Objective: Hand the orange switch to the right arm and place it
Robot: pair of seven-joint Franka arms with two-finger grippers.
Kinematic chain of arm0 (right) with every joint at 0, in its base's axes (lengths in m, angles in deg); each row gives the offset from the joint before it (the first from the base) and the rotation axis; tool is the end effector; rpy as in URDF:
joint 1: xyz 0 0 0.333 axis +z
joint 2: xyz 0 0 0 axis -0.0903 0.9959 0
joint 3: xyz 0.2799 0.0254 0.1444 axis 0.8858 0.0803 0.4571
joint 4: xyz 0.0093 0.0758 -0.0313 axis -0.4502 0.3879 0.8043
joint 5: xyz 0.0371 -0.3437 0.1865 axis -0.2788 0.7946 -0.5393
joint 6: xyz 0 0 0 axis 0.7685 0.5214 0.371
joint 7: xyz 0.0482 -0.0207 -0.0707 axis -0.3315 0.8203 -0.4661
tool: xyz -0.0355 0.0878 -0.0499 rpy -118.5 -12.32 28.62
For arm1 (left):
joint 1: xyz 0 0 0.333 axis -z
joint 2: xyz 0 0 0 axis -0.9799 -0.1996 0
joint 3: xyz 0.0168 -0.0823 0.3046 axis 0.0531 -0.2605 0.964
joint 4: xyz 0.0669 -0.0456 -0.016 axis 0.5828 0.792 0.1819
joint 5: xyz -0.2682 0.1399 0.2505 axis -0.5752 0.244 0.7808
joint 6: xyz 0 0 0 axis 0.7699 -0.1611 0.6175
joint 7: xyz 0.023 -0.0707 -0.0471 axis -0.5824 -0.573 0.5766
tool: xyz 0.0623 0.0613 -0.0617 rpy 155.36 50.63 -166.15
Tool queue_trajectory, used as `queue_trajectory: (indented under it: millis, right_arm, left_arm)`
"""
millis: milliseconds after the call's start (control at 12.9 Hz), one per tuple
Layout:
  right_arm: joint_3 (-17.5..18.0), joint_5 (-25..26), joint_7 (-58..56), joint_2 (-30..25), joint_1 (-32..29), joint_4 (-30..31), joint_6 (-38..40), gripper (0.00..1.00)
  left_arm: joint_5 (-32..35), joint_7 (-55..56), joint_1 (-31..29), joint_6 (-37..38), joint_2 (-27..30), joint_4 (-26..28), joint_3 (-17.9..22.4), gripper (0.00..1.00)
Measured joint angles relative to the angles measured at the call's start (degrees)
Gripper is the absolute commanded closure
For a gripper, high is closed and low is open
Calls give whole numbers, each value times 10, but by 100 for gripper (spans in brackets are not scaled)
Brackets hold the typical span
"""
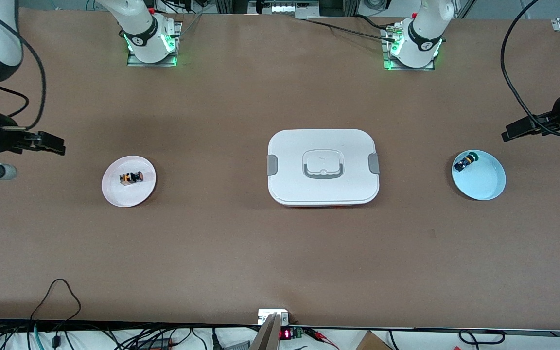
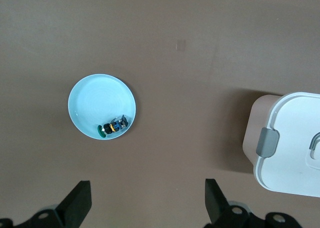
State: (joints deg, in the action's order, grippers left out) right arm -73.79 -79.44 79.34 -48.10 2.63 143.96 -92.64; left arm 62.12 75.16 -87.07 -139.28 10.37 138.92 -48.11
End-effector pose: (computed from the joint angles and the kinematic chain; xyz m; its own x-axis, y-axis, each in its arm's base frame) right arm 0.6230 -0.0046 0.5576 0.9929 -0.0257 -0.1158 -0.0178 -0.9974 0.0693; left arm 0.5757 0.0348 0.5732 0.9769 0.1868 -0.1037 0.1911 -0.9810 0.0330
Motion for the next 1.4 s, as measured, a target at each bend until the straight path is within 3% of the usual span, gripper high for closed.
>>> queue_trajectory:
  millis: [466,1397]
  right_arm:
    - [26,0,-9,-47,-33,76,-28,0]
    - [33,-8,-9,-80,-34,79,-20,0]
  left_arm:
    - [0,0,1,-2,0,-1,0,0]
    - [0,0,1,-2,0,-3,0,0]
